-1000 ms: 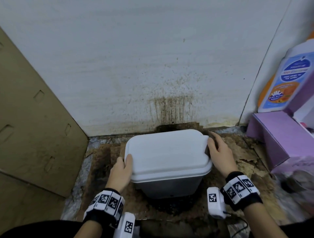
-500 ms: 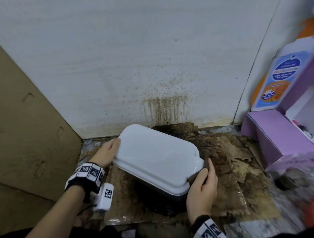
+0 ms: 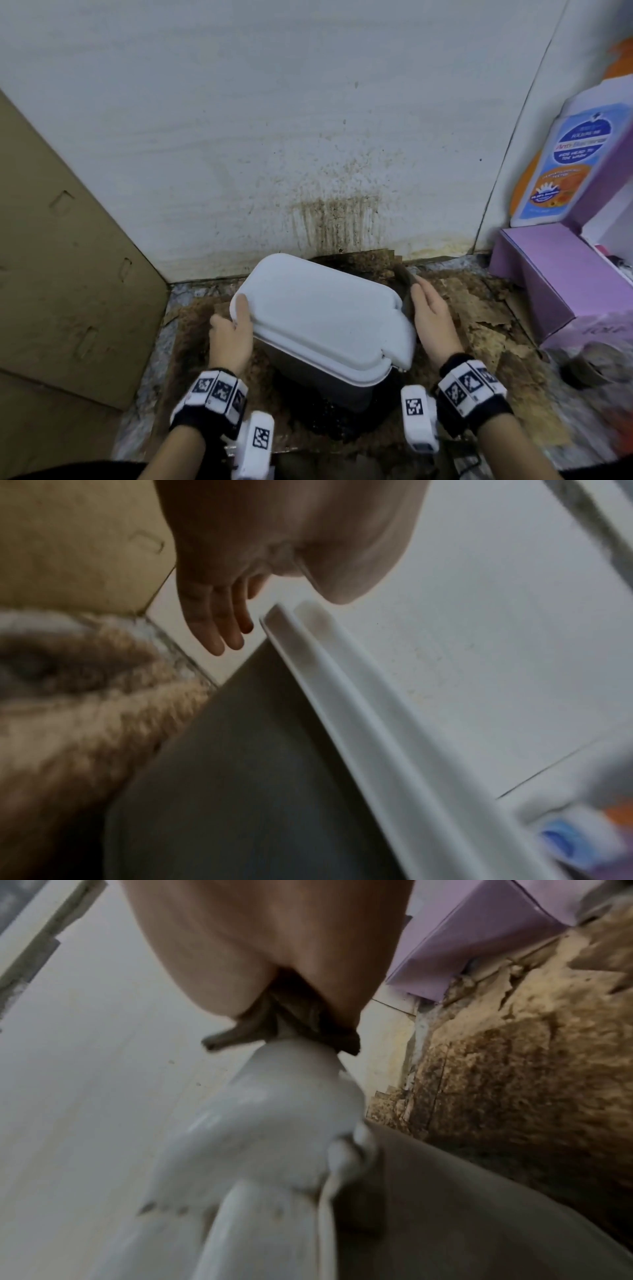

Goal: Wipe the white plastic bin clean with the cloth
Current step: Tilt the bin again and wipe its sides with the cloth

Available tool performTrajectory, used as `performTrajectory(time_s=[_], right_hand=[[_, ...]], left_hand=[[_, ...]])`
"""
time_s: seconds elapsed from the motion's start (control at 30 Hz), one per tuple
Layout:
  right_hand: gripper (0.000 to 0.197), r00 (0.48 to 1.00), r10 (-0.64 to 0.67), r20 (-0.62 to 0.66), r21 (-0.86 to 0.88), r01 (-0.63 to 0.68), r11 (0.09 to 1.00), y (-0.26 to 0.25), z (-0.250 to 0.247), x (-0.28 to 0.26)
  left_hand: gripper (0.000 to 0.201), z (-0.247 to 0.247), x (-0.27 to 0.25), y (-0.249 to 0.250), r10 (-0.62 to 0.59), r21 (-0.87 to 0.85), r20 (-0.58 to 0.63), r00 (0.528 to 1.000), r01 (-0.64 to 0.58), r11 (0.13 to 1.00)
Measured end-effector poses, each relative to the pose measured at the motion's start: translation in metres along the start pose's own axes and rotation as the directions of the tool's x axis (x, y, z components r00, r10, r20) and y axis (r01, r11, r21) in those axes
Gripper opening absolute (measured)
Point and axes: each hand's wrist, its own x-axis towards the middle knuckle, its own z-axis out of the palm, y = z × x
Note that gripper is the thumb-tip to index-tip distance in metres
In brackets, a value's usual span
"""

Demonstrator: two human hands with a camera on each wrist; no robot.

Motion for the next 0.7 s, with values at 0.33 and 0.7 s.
performTrajectory(time_s=[0.33,0.7], right_hand=[[0.026,0.997,-0.037,0.063,-0.008,0.038,0.999,-0.001,0.008,-0.023],[0.045,0.901,0.033,-0.433,0.075,0.0,0.997,0.007,0.07,-0.124]], left_hand=[[0.073,0.048,-0.049,-0.002,0.055,-0.533,0.2,0.978,0.062,0.844],[0.076,0.019,0.005,0.032,0.162,-0.139,0.399,0.902,-0.115,0.984]])
